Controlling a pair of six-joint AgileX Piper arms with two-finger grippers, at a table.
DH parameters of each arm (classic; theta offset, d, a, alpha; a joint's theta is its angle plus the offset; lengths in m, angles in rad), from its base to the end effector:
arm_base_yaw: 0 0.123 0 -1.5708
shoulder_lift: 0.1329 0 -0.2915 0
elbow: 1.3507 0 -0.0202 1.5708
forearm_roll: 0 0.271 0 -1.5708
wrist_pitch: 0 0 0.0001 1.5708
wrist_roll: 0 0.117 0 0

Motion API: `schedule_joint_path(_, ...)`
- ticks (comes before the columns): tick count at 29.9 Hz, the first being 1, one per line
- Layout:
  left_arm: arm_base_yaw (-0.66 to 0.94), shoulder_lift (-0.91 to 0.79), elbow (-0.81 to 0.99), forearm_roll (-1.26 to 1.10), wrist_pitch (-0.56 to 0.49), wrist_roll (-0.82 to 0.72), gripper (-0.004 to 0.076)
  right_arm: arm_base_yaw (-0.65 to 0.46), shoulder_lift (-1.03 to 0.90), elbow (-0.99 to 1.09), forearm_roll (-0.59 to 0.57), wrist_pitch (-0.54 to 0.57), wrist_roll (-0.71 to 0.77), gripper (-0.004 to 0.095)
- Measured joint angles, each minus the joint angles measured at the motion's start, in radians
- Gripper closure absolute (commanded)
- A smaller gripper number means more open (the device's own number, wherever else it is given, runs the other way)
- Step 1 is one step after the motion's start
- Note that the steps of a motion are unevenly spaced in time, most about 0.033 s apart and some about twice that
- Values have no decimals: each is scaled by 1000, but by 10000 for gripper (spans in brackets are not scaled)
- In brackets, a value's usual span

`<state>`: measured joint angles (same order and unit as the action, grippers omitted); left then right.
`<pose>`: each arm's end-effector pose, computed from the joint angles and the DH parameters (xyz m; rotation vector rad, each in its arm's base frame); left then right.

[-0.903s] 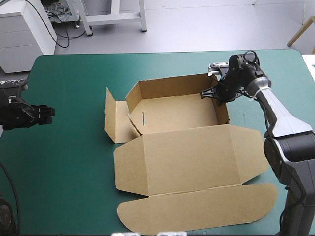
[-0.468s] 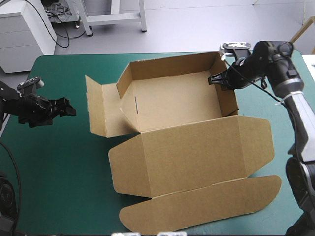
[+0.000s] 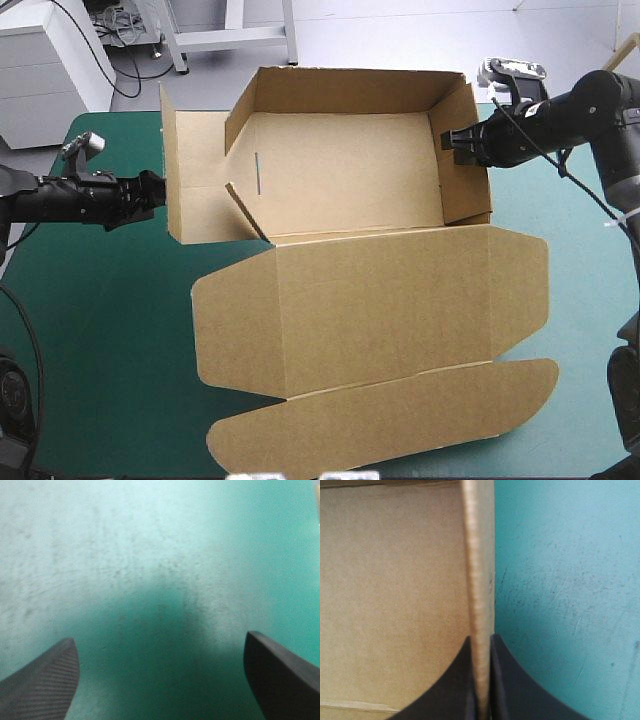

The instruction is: Fold the box

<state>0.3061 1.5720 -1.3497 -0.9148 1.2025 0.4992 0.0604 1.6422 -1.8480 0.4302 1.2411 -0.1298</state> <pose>0.3530 0.0208 0.3237 -0.0637 2.4267 -0.9533 0.3745 0.0689 0.4206 -0.2233 2.4505 0.5368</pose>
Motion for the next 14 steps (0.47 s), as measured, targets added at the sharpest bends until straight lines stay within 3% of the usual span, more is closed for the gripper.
schedule_joint_path(14,0,-39,0,-76,12,57,88,138,141,64,-26,-166,62,927)
